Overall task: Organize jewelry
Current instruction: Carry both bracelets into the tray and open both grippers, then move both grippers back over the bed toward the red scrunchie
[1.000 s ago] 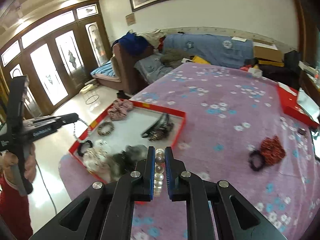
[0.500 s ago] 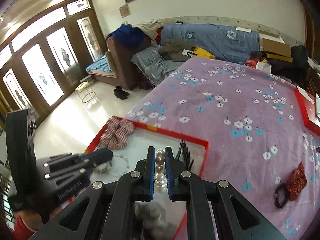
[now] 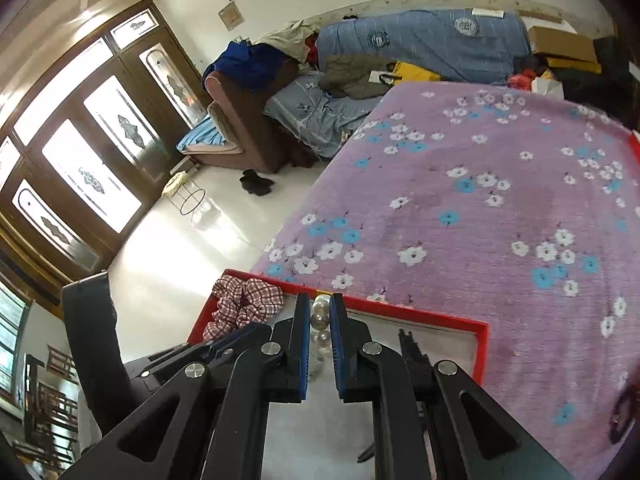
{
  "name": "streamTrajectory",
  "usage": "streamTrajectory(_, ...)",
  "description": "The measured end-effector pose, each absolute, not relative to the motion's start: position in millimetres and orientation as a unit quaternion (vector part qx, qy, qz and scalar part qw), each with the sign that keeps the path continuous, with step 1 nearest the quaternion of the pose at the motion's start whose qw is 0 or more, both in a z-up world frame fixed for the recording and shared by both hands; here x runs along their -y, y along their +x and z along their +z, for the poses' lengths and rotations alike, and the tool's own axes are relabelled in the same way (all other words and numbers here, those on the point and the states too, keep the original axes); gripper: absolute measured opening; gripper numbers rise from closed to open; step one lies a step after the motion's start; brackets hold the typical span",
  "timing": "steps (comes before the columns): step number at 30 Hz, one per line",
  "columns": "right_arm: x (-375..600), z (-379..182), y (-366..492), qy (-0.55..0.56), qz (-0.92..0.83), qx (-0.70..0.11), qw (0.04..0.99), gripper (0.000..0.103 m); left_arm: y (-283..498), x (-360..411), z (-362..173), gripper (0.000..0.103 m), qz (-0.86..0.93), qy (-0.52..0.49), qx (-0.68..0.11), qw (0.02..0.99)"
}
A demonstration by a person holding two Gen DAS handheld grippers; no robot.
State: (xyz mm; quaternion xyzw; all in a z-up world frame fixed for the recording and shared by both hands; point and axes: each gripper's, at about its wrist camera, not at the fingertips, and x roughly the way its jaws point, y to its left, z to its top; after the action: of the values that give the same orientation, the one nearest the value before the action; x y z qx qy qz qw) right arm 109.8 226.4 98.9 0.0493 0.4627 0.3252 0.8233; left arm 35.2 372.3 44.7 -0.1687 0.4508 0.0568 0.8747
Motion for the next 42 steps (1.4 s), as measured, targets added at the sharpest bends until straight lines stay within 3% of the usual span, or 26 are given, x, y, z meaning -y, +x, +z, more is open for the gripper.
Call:
streamTrajectory(8,-232.2,56.4,115.6,0.007,0.304,-0.500,0.811,0.012,37.9,-372.2,37.8,0.005,0.063,-0.175,-0.455,0.871)
streamTrajectory(15,-223.5,58.4,111.0,-0.021,0.287,-0.484,0.826,0.013,32.4,-368.8,47.9,0.006,0.070,-0.182,-0.448,0.873)
streamTrajectory(17,-220.1,64.0,109.6,-0.022,0.287,-0.477,0.830,0.021,27.8,-366.7,54.0,0.017,0.075,-0.179,-0.443,0.875)
streamTrajectory(18,-217.8,67.1,108.0,-0.022,0.286,-0.474,0.832,0.029,26.0,-366.4,56.6,0.030,0.079,-0.176,-0.440,0.877)
streamTrajectory(19,-214.6,70.3,106.1,-0.020,0.287,-0.470,0.834,0.033,21.9,-364.9,61.5,0.036,0.084,-0.172,-0.433,0.881)
streamTrajectory(25,-181.7,92.8,80.3,-0.029,0.295,-0.439,0.848,0.034,-7.2,-350.6,89.9,0.037,0.090,-0.151,-0.404,0.898)
streamTrajectory(30,-137.0,104.1,55.8,-0.036,0.286,-0.413,0.864,0.044,-38.6,-324.2,108.2,0.041,0.096,-0.130,-0.389,0.907)
streamTrajectory(34,-91.5,105.6,42.8,-0.028,0.272,-0.408,0.871,0.044,-66.2,-287.9,122.6,0.051,0.084,-0.109,-0.371,0.918)
streamTrajectory(42,19.0,102.9,24.1,-0.001,0.213,-0.400,0.891,0.044,-107.8,-205.5,136.6,0.060,0.031,-0.079,-0.346,0.934)
